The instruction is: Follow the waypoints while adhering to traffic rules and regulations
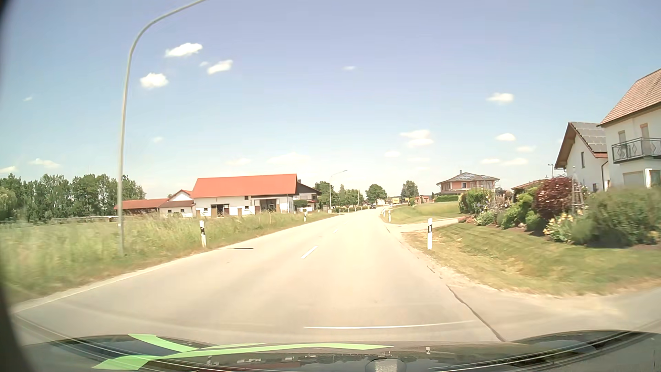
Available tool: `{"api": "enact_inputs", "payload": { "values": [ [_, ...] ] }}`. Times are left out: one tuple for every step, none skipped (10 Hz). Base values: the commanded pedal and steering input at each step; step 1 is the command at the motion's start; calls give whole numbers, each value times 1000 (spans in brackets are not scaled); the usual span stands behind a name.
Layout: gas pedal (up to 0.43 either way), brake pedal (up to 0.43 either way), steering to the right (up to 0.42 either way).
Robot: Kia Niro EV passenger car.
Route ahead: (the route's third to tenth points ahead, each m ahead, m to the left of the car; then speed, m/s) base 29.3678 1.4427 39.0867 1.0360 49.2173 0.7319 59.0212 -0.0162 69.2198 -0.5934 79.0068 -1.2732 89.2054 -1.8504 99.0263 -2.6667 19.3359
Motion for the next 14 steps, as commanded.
{"api": "enact_inputs", "payload": {
  "values": [
    [157,0,2],
    [157,0,2],
    [157,0,2],
    [157,0,3],
    [157,0,5],
    [157,0,5],
    [157,0,5],
    [197,0,5],
    [209,0,5],
    [220,0,5],
    [220,0,5],
    [228,0,5],
    [228,0,5],
    [228,0,5]
  ]
}}
